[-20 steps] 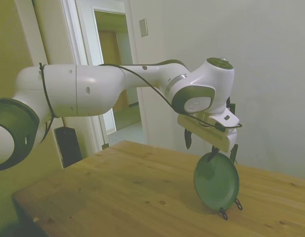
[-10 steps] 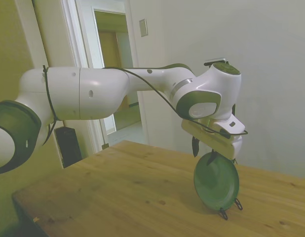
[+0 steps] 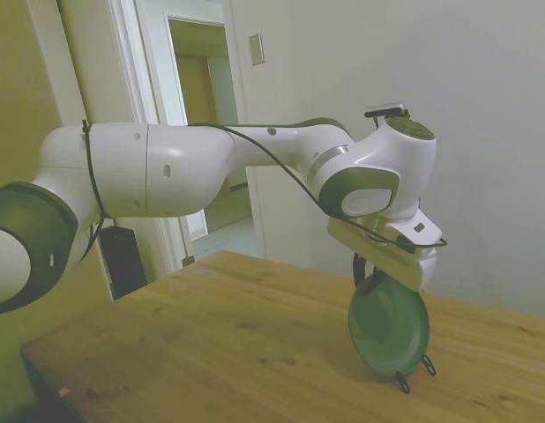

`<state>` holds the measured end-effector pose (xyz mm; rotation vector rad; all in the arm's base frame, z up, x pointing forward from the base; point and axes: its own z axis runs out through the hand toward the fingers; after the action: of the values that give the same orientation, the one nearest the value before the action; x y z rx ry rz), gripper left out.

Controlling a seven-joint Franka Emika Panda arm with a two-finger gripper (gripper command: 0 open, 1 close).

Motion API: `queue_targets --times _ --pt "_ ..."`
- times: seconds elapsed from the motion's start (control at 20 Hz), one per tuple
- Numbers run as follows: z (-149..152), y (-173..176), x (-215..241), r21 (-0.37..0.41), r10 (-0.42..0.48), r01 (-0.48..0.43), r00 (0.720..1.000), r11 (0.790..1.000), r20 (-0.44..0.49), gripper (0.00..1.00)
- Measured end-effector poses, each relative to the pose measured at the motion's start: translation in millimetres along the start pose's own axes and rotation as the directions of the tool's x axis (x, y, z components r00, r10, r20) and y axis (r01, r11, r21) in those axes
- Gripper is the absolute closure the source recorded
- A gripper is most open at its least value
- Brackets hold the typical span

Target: Unload the plate

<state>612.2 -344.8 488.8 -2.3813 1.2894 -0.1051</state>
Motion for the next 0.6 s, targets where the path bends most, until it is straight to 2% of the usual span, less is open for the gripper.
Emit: queue_targets --times 0.6 --pt "-15 -1 1 0.011 -0.004 0.004 1.000 1.000 -0.023 1.00"
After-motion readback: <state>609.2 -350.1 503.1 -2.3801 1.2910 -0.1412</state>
